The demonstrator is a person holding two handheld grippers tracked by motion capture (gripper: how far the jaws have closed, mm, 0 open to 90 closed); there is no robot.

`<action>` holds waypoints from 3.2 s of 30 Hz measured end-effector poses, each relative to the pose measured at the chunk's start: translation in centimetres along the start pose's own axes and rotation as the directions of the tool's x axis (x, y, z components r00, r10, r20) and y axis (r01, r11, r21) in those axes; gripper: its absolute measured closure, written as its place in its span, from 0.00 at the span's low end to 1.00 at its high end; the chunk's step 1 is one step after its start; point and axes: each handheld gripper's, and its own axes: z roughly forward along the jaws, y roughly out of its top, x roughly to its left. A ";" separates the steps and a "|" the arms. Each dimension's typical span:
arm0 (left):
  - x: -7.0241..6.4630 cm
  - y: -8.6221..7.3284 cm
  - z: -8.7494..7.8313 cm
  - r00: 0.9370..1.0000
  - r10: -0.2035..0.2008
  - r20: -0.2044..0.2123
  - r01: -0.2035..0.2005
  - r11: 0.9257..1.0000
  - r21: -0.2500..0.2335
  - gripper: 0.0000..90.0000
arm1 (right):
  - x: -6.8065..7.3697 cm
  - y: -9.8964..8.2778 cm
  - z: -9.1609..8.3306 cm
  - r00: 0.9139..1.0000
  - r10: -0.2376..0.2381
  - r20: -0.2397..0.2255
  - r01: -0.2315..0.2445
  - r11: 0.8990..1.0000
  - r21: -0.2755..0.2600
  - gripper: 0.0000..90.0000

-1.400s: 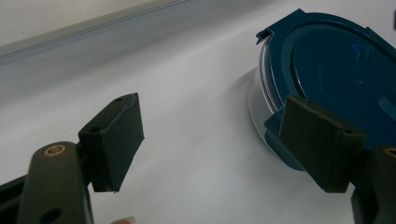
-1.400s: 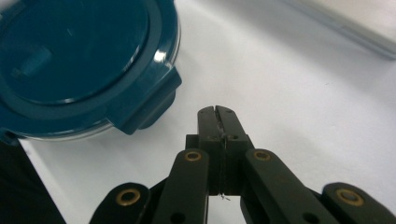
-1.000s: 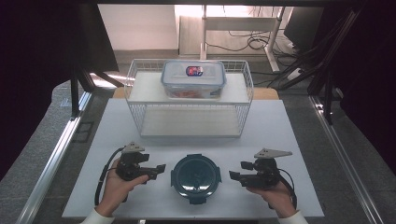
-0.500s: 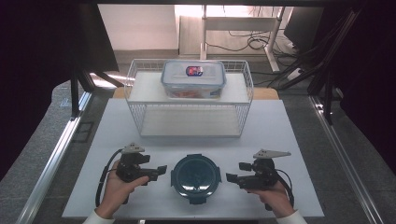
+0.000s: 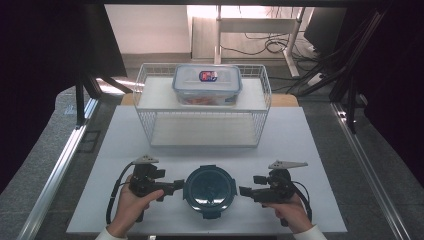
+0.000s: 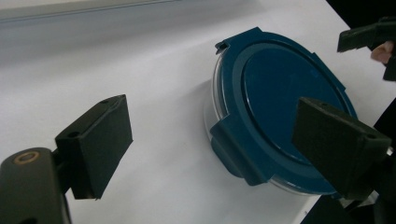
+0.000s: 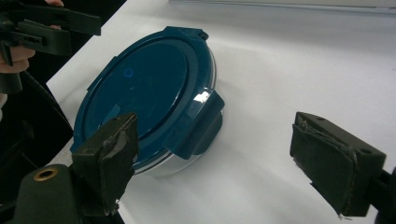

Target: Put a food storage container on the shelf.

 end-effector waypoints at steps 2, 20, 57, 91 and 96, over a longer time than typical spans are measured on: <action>0.0 0.0 0.2 1.000 -0.018 0.008 0.017 1.000 0.009 0.12 | 0.0 0.0 0.3 1.000 0.005 -0.002 -0.005 1.000 0.006 0.17; -0.3 -1.3 3.6 0.971 -0.170 0.170 0.148 0.980 0.134 0.15 | 0.2 0.1 4.3 0.987 0.136 -0.081 -0.130 0.988 0.081 0.17; -0.7 -2.1 3.2 0.932 -0.244 0.269 0.222 0.969 0.108 0.44 | 2.5 -0.4 3.6 0.981 0.159 -0.109 -0.157 0.987 0.027 0.46; -2.4 0.5 0.6 0.960 -0.100 0.261 0.106 0.994 -0.009 0.46 | 3.6 2.2 1.5 0.993 0.031 -0.116 -0.036 0.998 -0.043 0.46; -2.4 1.5 0.2 0.963 -0.080 0.257 0.090 0.996 -0.026 0.46 | 3.7 3.3 1.2 0.994 0.010 -0.112 -0.016 0.998 -0.057 0.46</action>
